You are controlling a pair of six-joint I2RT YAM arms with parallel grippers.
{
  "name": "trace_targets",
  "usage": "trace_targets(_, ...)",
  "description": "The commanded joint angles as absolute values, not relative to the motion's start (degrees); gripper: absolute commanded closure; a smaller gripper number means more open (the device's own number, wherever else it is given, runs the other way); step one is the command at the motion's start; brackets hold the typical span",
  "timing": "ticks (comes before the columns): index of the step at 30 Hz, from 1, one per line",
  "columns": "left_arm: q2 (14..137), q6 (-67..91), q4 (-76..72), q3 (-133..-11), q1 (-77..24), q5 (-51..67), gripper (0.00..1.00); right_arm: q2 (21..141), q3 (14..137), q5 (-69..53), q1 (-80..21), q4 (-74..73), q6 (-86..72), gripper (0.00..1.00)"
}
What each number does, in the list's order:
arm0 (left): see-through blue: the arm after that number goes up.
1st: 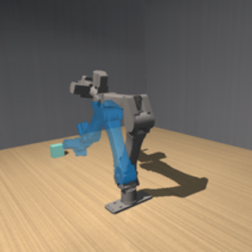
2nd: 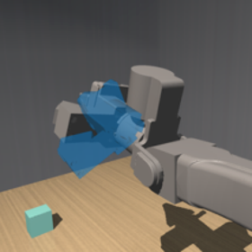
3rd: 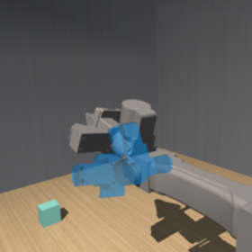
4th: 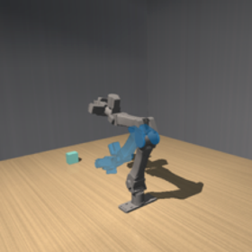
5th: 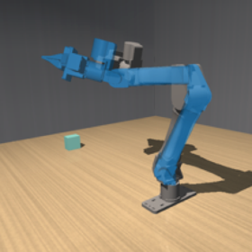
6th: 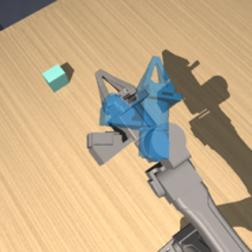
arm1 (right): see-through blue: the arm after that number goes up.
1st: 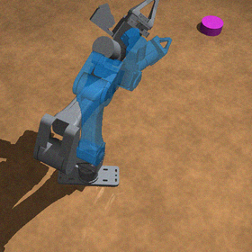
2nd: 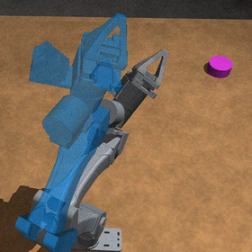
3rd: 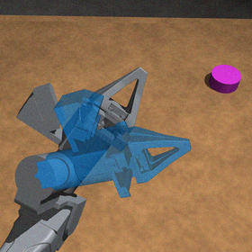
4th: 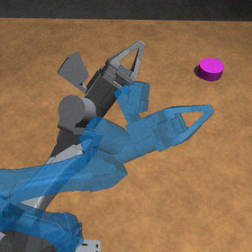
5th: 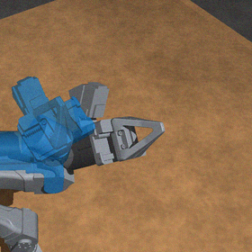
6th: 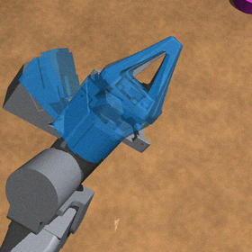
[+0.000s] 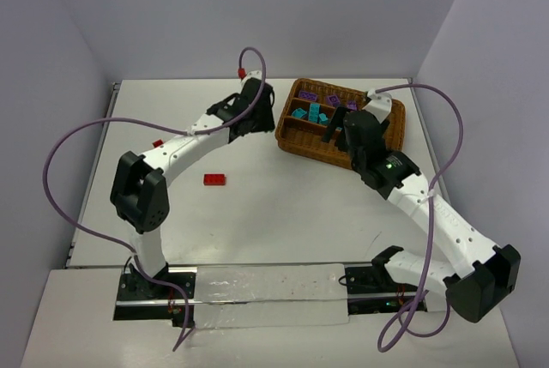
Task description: Sort the legos into containers by color
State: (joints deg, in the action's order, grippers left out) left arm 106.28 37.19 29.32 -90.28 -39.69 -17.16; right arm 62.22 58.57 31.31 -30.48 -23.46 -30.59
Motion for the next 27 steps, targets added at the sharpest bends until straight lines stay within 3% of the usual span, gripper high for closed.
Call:
trace_targets(1, 112.6, 35.3, 28.6, -102.2, -40.6, -12.0, 1.00, 59.0, 60.2, 35.2, -30.9, -24.2, -30.8, 0.09)
trace_targets(12, 128.1, 36.6, 25.1, -118.8, -41.2, -6.2, 0.99, 56.6, 58.7, 37.4, -30.9, -24.8, -30.6, 0.09)
trace_targets(16, 131.9, 36.7, 25.7, -122.9, -41.4, -4.7, 0.93, 56.4, 58.3, 37.7, -30.9, -25.1, -30.4, 0.09)
trace_targets(19, 132.4, 36.5, 25.6, -122.9, -41.7, -4.4, 0.74, 56.3, 58.1, 37.7, -30.9, -25.2, -30.4, 0.09)
trace_targets(26, 131.0, 35.9, 26.1, -121.5, -42.0, -4.8, 0.12, 56.4, 58.1, 37.4, -30.8, -25.2, -30.8, 0.09)
trace_targets(27, 130.7, 35.8, 26.1, -121.4, -42.0, -5.1, 0.12, 56.4, 58.1, 37.4, -30.8, -25.2, -30.8, 0.09)
